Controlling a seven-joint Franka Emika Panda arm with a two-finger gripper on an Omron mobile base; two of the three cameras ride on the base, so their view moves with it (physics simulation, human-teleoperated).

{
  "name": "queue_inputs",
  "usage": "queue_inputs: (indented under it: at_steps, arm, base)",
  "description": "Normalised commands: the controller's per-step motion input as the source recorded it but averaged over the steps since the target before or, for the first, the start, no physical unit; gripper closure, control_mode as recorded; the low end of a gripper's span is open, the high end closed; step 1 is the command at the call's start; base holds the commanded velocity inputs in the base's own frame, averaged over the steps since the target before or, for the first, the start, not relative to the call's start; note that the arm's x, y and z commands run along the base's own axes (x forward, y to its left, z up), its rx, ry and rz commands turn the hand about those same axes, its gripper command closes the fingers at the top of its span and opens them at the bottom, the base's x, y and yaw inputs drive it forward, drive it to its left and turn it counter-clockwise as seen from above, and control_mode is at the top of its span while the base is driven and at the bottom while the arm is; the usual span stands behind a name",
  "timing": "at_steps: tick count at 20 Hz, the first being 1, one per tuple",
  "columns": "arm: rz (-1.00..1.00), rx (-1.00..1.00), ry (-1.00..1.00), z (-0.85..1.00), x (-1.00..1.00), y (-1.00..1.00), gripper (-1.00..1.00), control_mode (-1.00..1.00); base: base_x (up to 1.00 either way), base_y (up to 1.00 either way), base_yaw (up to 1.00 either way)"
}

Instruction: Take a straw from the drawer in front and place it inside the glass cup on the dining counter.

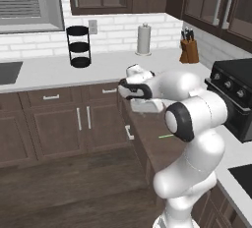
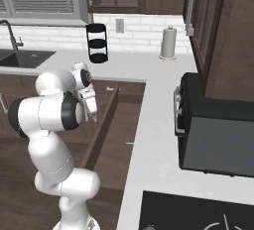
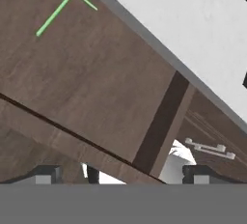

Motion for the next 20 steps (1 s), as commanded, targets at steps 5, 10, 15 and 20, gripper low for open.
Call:
queue_inputs:
  at_steps: [5, 10, 15, 20]
  arm:
    - [-0.25, 0.29, -0.15, -0.11, 0.0, -0.43, -1.0, -1.0]
    - [-0.12, 0.28, -0.15, -0.22, 0.0, -0.16, -1.0, -1.0]
    - [-0.12, 0.22, -0.11, -0.31, 0.0, -0.01, -1.0, -1.0]
    - [-0.11, 0.11, -0.13, -0.4, 0.0, 0.0, -1.0, -1.0]
  base:
    - [0.0, 0.0, 0.0]
    - [0.0, 0.0, 0.0]
    - [0.0, 0.0, 0.0]
    - [0.0, 0.0, 0.0]
